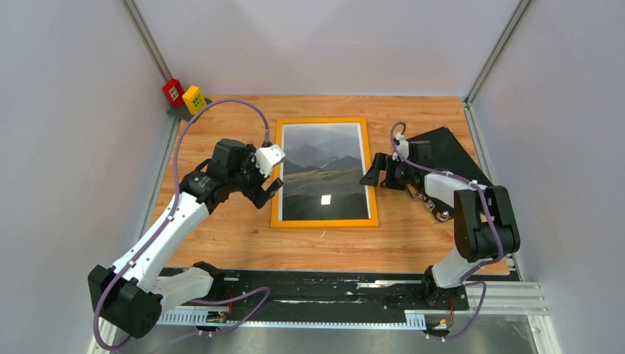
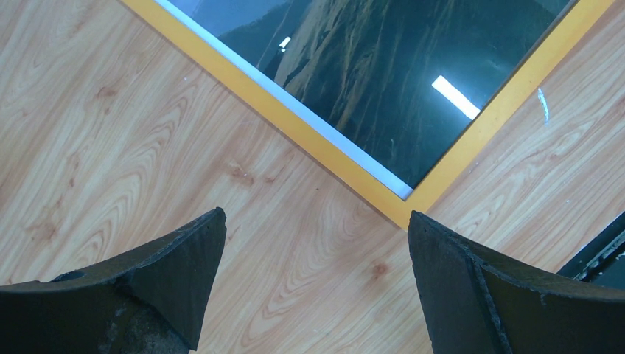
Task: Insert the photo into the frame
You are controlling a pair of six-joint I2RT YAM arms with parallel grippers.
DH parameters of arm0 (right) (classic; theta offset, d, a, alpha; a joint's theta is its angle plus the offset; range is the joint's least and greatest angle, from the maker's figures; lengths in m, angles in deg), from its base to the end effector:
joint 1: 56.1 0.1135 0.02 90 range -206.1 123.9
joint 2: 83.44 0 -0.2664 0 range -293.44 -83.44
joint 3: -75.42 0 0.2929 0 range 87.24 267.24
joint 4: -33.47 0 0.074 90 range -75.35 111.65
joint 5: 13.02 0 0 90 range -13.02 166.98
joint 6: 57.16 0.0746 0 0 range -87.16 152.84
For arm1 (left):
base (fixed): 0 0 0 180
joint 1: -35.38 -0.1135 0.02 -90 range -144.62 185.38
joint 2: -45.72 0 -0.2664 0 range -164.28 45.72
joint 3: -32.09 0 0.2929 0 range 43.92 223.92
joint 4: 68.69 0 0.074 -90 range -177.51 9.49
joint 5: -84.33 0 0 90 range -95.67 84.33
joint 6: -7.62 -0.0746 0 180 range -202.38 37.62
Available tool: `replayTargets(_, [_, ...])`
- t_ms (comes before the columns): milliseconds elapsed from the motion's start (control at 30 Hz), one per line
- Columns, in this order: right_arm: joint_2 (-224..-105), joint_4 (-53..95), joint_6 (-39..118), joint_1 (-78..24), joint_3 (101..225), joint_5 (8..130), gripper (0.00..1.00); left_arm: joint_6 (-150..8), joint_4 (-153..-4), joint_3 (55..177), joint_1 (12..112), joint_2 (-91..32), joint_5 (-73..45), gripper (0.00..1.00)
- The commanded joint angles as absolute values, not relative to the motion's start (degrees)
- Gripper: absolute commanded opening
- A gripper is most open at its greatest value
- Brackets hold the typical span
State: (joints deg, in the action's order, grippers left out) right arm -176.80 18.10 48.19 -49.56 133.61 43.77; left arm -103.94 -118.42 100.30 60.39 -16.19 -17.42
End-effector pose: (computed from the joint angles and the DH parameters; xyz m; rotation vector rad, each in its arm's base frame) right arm 0.3547 0.0818 0.1054 -0.0726 2.4480 0.8788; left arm 0.2586 -0.1374 0.2796 1.0124 2.0923 -0.2689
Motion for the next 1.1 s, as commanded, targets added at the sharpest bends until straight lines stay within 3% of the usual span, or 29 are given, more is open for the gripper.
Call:
replayTargets(0, [-173.68, 16.90, 45.01, -49.87, 135.47, 47.05, 0.99, -104.53, -117.72, 100.21, 60.16, -14.50, -18.08, 1.00])
replayTargets(633, [-162.32, 14.64, 33.13, -53.20, 140.02, 57.41, 1.00, -99.48, -113.27, 100.81, 59.80, -9.22, -11.14, 1.00])
replayTargets(1067, [-150.27, 10.28, 29.38, -54.25, 137.23, 69.88, 1.00, -93.90, -111.88, 100.65, 53.47, -5.50, -9.04, 1.00])
